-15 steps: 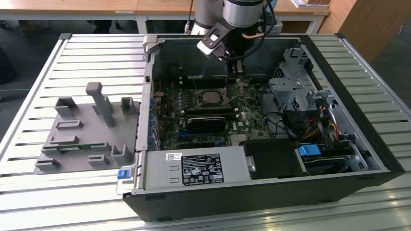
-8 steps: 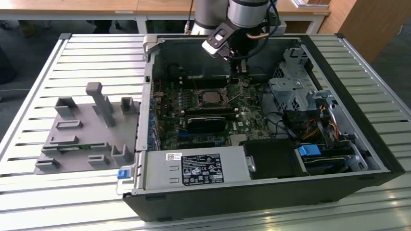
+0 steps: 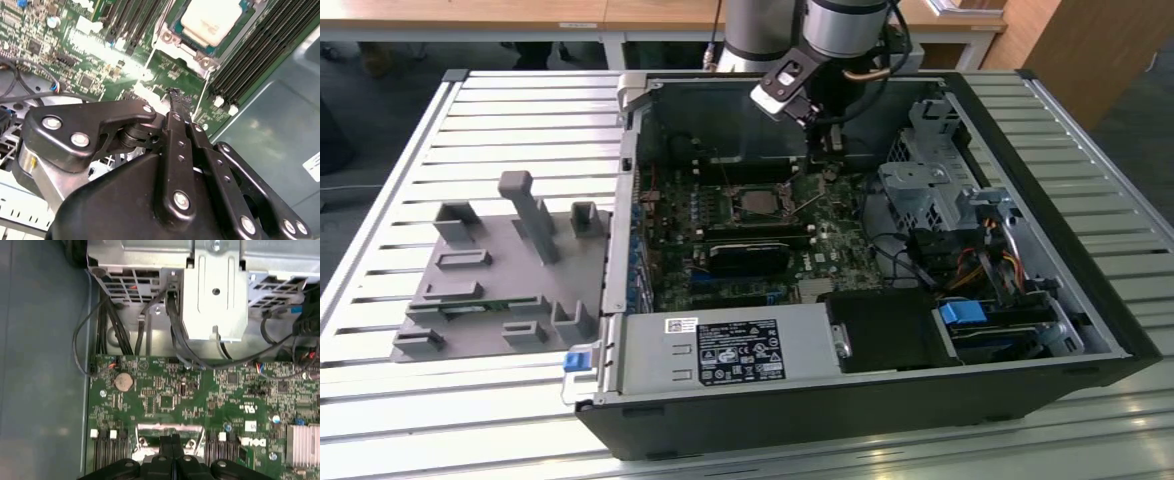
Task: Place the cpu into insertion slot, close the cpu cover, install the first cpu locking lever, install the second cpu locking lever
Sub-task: 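Close the cpu cover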
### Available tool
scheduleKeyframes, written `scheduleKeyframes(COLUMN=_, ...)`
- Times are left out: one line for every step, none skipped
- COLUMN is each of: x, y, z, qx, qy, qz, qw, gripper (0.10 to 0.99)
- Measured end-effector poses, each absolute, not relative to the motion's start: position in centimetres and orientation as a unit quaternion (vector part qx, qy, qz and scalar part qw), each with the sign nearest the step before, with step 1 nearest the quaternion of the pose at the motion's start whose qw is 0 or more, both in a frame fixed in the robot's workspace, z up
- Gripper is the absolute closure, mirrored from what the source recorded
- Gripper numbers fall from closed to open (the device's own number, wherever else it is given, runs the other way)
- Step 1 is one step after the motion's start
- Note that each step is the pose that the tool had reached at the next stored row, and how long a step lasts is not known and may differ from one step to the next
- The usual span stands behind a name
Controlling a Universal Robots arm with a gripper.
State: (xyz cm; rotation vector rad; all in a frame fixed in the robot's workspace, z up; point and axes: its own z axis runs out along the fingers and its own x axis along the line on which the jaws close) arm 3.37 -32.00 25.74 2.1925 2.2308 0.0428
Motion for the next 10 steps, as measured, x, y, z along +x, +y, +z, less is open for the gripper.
scheduleKeyframes(x=3.7, y=-32.0, z=25.7, qx=0.701, qy=0.713, qz=0.014, qw=0.007, gripper=0.98)
scheduleKeyframes(x=3.9, y=-32.0, z=25.7, qx=0.701, qy=0.713, qz=0.014, qw=0.007, gripper=0.98)
scheduleKeyframes(x=4.1, y=-31.9, z=25.7, qx=0.701, qy=0.713, qz=0.014, qw=0.007, gripper=0.98)
scheduleKeyframes(x=4.2, y=-31.9, z=25.6, qx=0.701, qy=0.713, qz=0.014, qw=0.007, gripper=0.98)
scheduleKeyframes(x=4.3, y=-31.9, z=25.6, qx=0.701, qy=0.713, qz=0.014, qw=0.007, gripper=0.98)
scheduleKeyframes(x=4.4, y=-31.8, z=25.6, qx=0.701, qy=0.713, qz=0.014, qw=0.007, gripper=0.98)
scheduleKeyframes(x=4.6, y=-31.8, z=25.6, qx=0.701, qy=0.713, qz=0.014, qw=0.007, gripper=0.98)
scheduleKeyframes(x=4.8, y=-31.7, z=25.6, qx=0.701, qy=0.713, qz=0.014, qw=0.007, gripper=0.98)
scheduleKeyframes(x=4.9, y=-31.7, z=25.5, qx=0.701, qy=0.713, qz=0.014, qw=0.007, gripper=0.98)
scheduleKeyframes(x=5.1, y=-31.6, z=25.5, qx=0.701, qy=0.713, qz=0.014, qw=0.007, gripper=0.98)
